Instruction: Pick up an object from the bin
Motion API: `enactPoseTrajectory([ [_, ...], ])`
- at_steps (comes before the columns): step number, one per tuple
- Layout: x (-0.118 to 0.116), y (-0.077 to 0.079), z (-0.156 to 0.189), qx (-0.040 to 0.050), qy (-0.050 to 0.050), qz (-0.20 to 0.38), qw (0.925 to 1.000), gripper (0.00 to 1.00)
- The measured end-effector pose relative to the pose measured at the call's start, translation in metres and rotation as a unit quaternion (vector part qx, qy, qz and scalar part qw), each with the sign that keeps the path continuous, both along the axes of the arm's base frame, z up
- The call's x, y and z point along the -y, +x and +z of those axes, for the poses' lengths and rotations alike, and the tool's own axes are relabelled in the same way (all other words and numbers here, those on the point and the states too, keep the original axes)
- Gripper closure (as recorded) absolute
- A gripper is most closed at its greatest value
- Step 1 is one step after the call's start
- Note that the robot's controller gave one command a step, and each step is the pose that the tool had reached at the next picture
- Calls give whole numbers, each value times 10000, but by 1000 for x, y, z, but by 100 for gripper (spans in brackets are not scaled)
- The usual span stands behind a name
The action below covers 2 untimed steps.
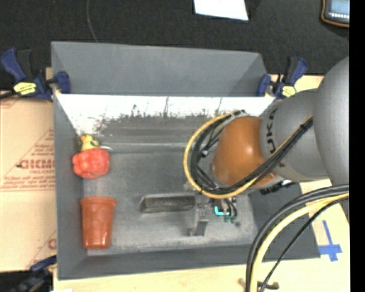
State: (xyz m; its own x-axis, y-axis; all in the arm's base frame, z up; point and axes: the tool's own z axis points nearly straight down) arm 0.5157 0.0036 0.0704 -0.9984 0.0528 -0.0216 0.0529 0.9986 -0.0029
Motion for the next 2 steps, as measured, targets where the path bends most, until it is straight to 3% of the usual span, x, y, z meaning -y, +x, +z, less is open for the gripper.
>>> enactPoseTrajectory([
  [1,1,0,0,4,-6,117,9999,0],
  [2,14,68,64,16,-4,212,9998,0],
])
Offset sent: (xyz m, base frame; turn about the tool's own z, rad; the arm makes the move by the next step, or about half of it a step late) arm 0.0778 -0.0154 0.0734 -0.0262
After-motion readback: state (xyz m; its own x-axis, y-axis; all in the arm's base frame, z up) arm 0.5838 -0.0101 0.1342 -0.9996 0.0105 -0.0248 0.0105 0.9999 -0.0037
